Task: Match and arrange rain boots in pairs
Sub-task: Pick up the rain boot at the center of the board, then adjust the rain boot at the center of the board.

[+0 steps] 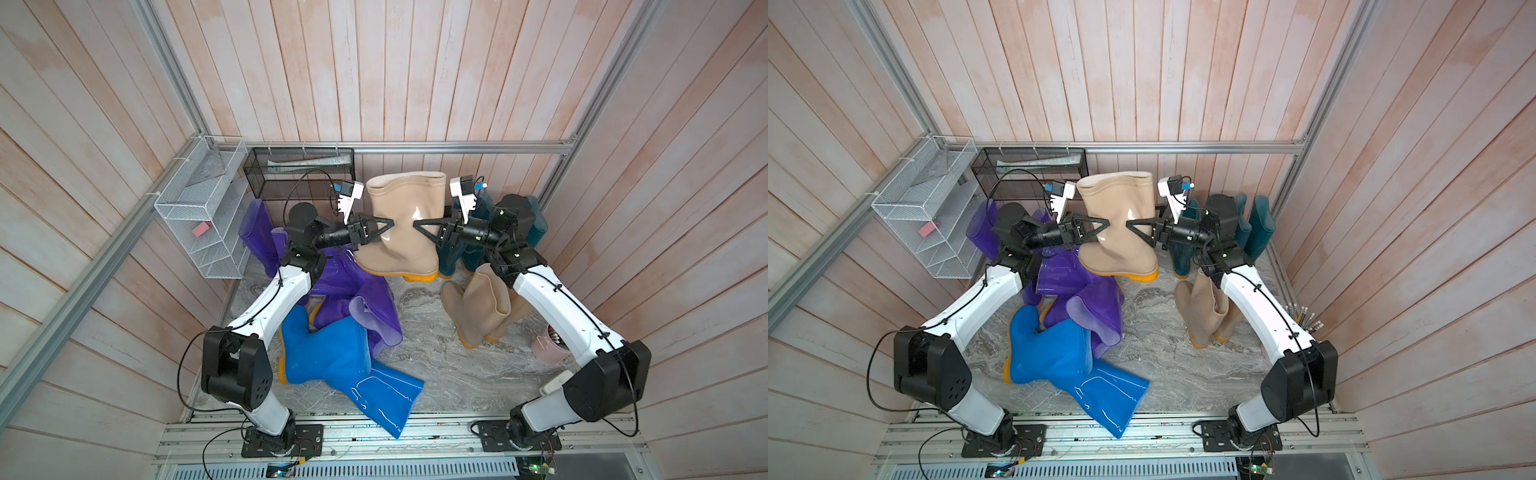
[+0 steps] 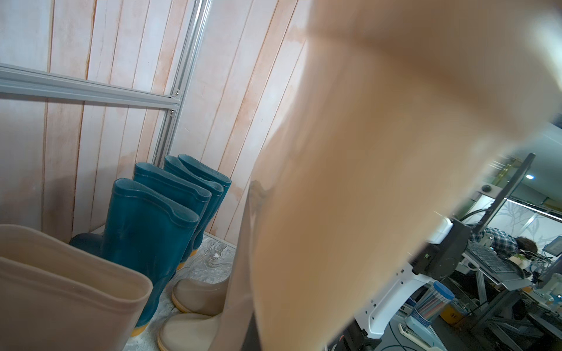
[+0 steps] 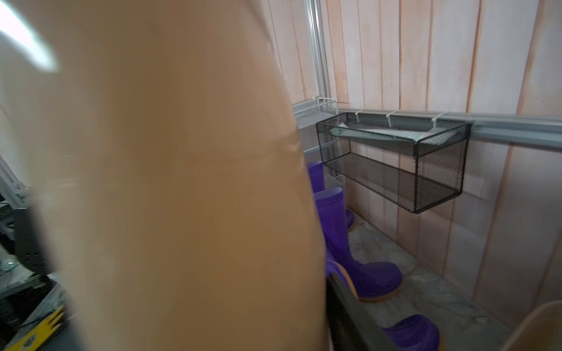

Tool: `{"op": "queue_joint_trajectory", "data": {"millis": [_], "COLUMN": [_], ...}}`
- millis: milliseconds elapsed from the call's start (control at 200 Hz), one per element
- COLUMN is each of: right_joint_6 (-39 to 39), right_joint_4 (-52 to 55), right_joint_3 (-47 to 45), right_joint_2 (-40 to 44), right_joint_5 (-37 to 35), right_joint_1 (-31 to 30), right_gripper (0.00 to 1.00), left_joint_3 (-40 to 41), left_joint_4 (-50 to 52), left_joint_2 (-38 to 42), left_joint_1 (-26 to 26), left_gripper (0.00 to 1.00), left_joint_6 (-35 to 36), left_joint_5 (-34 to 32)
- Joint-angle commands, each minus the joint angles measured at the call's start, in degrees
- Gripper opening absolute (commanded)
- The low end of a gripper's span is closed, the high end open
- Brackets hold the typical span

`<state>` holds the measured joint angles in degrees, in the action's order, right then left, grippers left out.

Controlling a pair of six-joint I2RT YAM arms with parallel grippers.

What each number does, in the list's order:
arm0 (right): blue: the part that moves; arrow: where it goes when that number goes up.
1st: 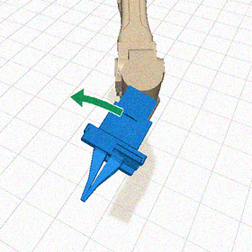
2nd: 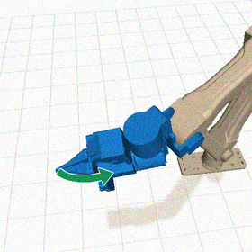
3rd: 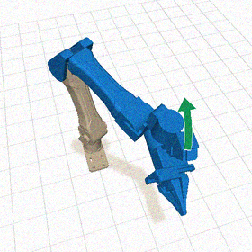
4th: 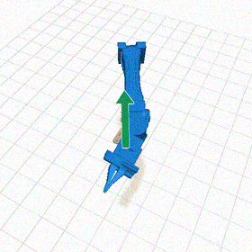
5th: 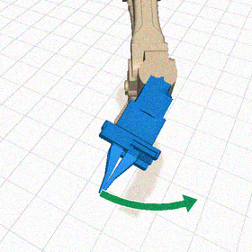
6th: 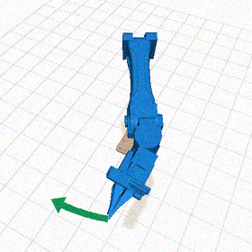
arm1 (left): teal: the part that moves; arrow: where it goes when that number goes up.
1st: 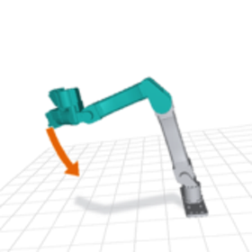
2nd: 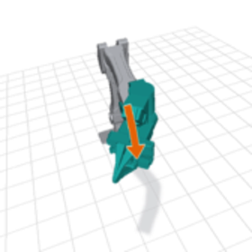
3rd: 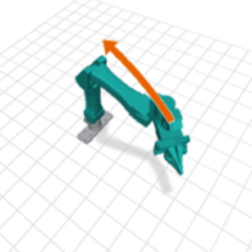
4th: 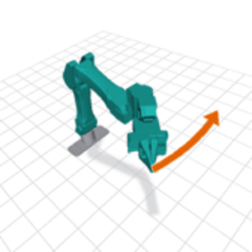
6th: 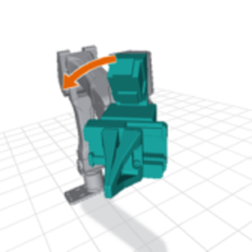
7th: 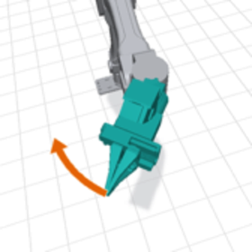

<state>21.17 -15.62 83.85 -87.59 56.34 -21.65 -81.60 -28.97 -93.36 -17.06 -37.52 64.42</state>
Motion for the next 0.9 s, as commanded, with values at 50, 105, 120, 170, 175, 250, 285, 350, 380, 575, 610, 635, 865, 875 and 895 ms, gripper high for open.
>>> {"op": "queue_joint_trajectory", "data": {"millis": [50, 105, 120, 170, 175, 250, 285, 350, 380, 575, 610, 635, 865, 875, 895], "right_joint_6": [3.6, 3.3, 3.2, 2.2, 2.0, -1.1, -2.4, -3.6, -4.0, -6.5, -6.5, -6.6, -5.1, -4.8, -4.3], "right_joint_4": [-1.9, -1.0, -0.6, 1.4, 1.6, 7.8, 10.7, 14.3, 15.4, 17.8, 17.0, 16.3, 14.4, 14.5, 14.8], "right_joint_3": [0.3, 0.3, 0.4, 0.6, 0.7, 2.5, 3.8, 5.3, 5.8, 7.6, 7.3, 7.1, 10.6, 11.0, 11.6], "right_joint_2": [-1.1, -0.5, -0.2, 1.2, 1.4, 3.8, 4.8, 6.8, 7.7, 11.1, 11.6, 11.9, 9.6, 9.4, 9.0], "right_joint_5": [3.8, 2.1, 1.1, -2.6, -3.1, -12.2, -17.2, -25.4, -29.7, -47.5, -50.7, -52.4, -50.1, -49.5, -48.3], "right_joint_1": [-0.7, -0.6, -0.6, -0.5, -0.5, -0.4, -0.2, 0.6, 0.9, 1.3, 1.3, 1.3, 1.3, 1.3, 1.4], "right_gripper": [0.00, 0.00, 0.00, 0.00, 0.00, 0.00, 0.00, 0.00, 0.00, 0.00, 0.00, 0.00, 0.00, 0.00, 0.00], "left_joint_3": [-5.0, -5.6, -5.7, -5.6, -5.6, -5.0, -4.1, -2.2, -1.1, 2.2, 2.1, 2.0, 0.2, 0.2, 0.3], "left_joint_4": [0.9, 1.1, 1.2, 1.6, 1.6, 4.5, 5.6, 8.8, 9.6, 12.0, 13.1, 13.8, 18.1, 17.9, 17.6], "left_joint_2": [-0.8, -1.2, -1.3, -1.1, -1.1, 0.1, 0.9, 2.5, 3.2, 5.0, 4.8, 4.7, 0.8, 0.7, 0.6], "left_joint_1": [-0.2, -0.2, -0.2, -0.2, -0.2, -0.2, -0.2, -0.2, -0.1, -1.1, -2.0, -2.8, -9.6, -9.7, -9.9], "left_gripper": [0.00, 0.25, 0.31, 0.36, 0.37, 0.53, 0.57, 0.67, 0.72, 0.80, 0.81, 0.81, 0.87, 0.87, 0.87], "left_joint_6": [3.5, 3.4, 3.5, 3.7, 3.7, 5.5, 7.1, 10.8, 12.2, 13.2, 14.0, 14.7, 19.2, 19.0, 18.8], "left_joint_5": [-0.9, -1.5, -1.7, -2.4, -2.5, -5.7, -7.9, -13.4, -15.6, -24.9, -26.7, -28.2, -40.8, -41.1, -41.6]}}
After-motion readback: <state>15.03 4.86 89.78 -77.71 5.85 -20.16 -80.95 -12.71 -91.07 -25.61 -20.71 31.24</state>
